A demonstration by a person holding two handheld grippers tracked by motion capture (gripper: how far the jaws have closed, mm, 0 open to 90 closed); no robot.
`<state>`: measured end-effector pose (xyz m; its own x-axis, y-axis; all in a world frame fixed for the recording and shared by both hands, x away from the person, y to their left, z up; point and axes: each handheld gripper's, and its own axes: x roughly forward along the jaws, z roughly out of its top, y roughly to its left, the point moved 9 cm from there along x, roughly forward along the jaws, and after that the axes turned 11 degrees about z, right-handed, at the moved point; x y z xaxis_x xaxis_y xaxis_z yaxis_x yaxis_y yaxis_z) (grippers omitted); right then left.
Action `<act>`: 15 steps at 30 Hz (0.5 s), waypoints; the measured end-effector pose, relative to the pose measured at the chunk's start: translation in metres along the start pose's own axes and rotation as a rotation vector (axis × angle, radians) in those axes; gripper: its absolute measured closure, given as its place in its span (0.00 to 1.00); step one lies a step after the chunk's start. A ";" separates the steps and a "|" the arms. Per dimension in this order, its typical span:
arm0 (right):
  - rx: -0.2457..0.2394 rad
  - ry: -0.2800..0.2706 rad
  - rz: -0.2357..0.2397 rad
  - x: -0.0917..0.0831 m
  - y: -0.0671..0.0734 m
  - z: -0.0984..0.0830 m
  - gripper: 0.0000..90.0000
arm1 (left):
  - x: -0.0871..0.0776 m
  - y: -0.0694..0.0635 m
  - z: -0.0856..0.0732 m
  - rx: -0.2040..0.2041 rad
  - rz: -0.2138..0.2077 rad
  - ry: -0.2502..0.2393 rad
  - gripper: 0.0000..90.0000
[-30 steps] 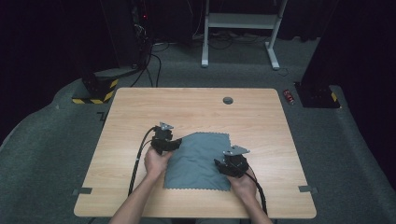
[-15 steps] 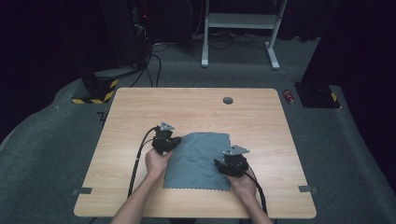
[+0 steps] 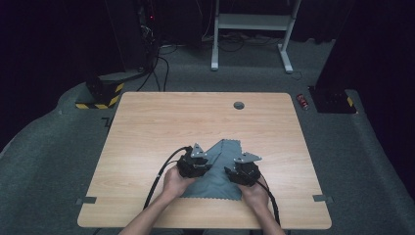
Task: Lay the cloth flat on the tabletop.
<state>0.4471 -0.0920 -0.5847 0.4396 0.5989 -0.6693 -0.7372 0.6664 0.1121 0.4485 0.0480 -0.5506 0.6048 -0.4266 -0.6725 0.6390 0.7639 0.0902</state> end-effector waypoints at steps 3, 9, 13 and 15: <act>0.000 0.000 0.000 0.000 0.000 0.000 0.52 | 0.000 0.014 0.001 -0.085 0.039 -0.001 0.73; -0.002 0.000 0.001 0.000 0.000 0.000 0.51 | 0.010 0.022 -0.009 -0.130 0.069 0.053 0.73; -0.002 0.000 0.001 0.000 0.000 0.000 0.51 | 0.014 0.016 -0.012 -0.097 0.072 0.073 0.73; -0.002 0.000 0.001 0.000 0.000 0.000 0.51 | 0.017 0.014 -0.012 -0.096 0.069 0.079 0.73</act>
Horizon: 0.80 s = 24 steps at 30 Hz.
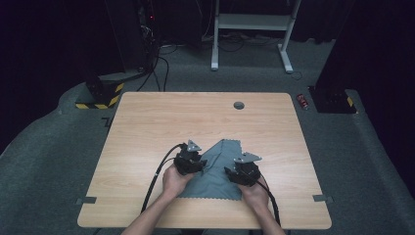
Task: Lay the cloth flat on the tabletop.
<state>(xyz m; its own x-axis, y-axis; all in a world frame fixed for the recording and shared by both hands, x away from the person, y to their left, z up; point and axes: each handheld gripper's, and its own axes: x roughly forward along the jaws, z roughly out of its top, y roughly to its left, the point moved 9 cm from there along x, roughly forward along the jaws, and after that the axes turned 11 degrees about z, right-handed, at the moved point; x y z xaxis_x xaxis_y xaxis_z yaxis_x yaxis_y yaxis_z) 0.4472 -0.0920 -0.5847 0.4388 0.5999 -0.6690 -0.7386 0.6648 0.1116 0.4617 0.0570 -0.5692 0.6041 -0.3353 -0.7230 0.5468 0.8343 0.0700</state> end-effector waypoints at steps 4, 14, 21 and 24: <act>0.000 0.000 0.000 0.000 0.000 0.000 0.51 | 0.005 -0.003 -0.003 0.023 0.000 0.028 0.76; 0.000 0.000 0.000 0.000 0.000 0.000 0.51 | 0.005 -0.008 -0.004 0.050 -0.022 0.040 0.99; 0.003 0.000 0.000 0.000 0.000 0.000 0.51 | -0.008 0.010 0.013 -0.001 -0.016 -0.013 1.00; 0.001 0.000 0.000 0.000 0.000 0.000 0.51 | -0.014 0.025 0.023 -0.014 0.013 -0.034 1.00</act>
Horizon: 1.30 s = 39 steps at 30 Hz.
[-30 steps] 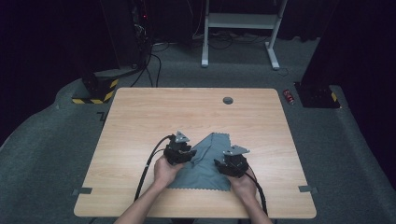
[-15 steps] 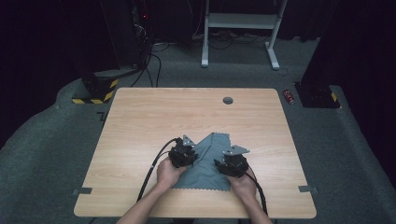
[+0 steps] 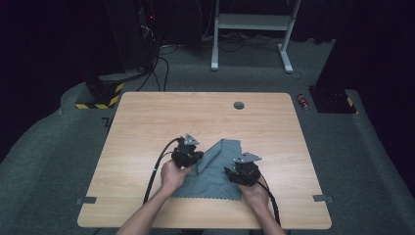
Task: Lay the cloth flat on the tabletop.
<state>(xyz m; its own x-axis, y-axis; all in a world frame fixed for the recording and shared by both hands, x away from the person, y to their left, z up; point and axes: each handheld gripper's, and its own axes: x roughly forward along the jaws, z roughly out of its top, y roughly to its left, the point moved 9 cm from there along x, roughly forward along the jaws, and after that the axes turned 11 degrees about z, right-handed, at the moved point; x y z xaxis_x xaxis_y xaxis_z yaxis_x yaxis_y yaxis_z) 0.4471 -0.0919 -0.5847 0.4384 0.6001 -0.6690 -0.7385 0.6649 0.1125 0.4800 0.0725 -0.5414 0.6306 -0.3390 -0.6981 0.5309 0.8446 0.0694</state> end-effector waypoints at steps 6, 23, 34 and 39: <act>0.000 -0.001 0.000 0.000 0.000 0.000 0.51 | 0.004 0.042 0.012 0.013 0.137 -0.006 1.00; 0.005 -0.003 0.010 0.000 0.000 0.000 0.51 | -0.011 0.052 -0.031 -0.083 0.181 -0.021 0.56; -0.019 0.016 0.078 -0.030 0.015 -0.013 0.85 | -0.047 0.003 -0.093 -0.047 0.099 -0.052 0.55; -0.017 0.020 0.125 -0.039 0.024 -0.026 0.83 | -0.048 0.001 -0.105 -0.019 0.128 -0.029 0.55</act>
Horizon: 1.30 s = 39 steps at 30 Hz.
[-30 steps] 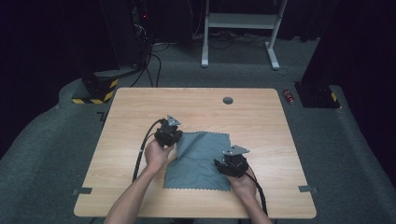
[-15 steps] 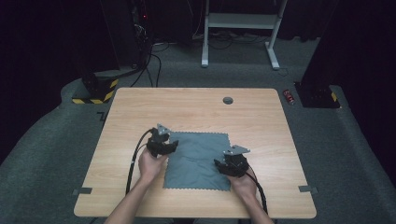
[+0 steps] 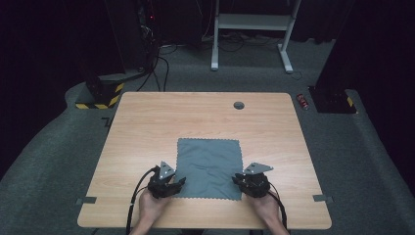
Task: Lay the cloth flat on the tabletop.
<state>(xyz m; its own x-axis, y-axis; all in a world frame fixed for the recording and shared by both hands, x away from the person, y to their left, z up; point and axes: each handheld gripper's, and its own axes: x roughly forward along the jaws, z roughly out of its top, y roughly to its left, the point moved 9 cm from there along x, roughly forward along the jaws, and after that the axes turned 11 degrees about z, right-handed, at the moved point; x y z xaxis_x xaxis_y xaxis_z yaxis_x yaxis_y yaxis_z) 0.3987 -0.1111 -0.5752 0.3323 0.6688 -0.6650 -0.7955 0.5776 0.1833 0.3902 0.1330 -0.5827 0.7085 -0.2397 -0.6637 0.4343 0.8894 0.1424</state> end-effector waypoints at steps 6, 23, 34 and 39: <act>-0.083 0.052 -0.008 0.003 0.005 -0.007 0.80 | -0.005 -0.001 -0.003 0.050 0.016 -0.017 0.58; -0.087 -0.002 0.001 0.003 0.015 0.008 0.62 | -0.022 0.002 -0.016 -0.013 -0.008 -0.039 0.53; -0.134 0.009 0.001 0.054 0.033 0.030 0.63 | 0.013 -0.004 0.018 0.013 0.000 -0.019 0.51; -0.124 0.018 0.022 0.052 0.034 0.027 0.63 | 0.012 0.000 0.010 0.011 -0.027 -0.013 0.52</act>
<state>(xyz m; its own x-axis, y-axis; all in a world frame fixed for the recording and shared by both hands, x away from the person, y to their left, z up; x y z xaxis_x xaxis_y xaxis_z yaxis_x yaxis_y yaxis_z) 0.4025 -0.0436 -0.5842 0.3059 0.6713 -0.6751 -0.8594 0.4999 0.1076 0.4043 0.1262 -0.5835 0.7039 -0.2688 -0.6575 0.4593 0.8783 0.1326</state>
